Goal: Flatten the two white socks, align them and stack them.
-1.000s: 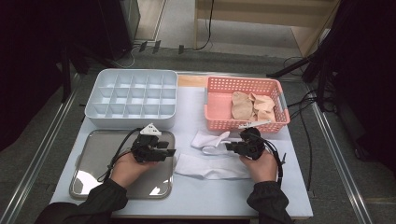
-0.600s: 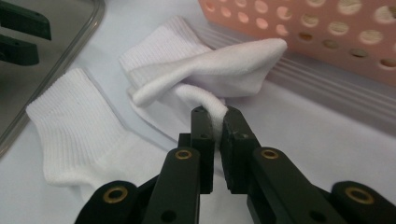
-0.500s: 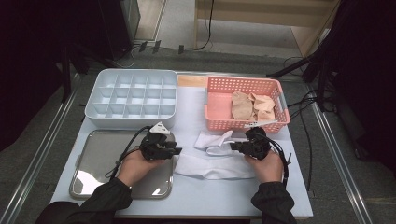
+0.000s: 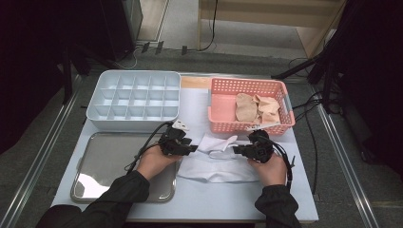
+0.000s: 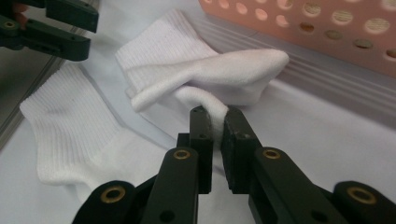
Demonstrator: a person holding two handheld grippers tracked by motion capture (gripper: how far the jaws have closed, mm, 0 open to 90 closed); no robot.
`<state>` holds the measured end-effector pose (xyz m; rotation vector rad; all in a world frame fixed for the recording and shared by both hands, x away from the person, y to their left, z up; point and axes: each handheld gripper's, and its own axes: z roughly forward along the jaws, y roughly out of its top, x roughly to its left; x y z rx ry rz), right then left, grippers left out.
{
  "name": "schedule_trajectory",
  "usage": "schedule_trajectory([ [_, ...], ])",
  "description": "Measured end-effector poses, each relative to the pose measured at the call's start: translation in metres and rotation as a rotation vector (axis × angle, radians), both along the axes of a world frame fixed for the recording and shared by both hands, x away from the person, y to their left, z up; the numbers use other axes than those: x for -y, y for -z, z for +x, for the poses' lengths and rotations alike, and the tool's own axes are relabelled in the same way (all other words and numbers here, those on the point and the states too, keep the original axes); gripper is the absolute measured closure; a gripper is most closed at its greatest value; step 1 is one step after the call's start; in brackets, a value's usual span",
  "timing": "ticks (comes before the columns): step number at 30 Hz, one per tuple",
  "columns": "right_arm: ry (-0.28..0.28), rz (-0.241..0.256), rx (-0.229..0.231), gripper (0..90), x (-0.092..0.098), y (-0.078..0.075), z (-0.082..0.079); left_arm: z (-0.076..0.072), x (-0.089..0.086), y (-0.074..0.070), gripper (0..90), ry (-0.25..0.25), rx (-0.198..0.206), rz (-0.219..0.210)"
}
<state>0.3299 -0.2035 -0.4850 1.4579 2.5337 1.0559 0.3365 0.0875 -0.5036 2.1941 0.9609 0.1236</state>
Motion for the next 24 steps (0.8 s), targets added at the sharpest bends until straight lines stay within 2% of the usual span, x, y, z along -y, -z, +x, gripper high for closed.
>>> schedule_trajectory([
  [1,0.002,-0.001,-0.001,84.6,0.0,0.0,0.0,0.001,0.003,0.0,60.0,0.002,0.003,0.009],
  [4,0.003,-0.001,-0.004,84.4,0.0,0.001,0.0,0.007,0.011,0.004,58.8,0.014,0.0,0.001],
  [8,0.003,-0.001,-0.007,84.3,-0.001,0.001,0.0,0.014,0.02,0.009,58.0,0.025,-0.012,0.04],
  [12,0.002,0.001,-0.006,84.2,-0.001,0.002,0.001,0.016,0.026,0.012,57.9,0.036,-0.007,0.033],
  [18,0.004,0.004,-0.004,84.0,0.0,0.002,0.001,0.013,0.029,0.013,65.5,0.031,0.016,0.052],
  [24,0.003,0.006,0.002,84.0,-0.001,0.003,0.002,0.011,0.031,0.013,84.3,0.047,-0.006,0.042],
])
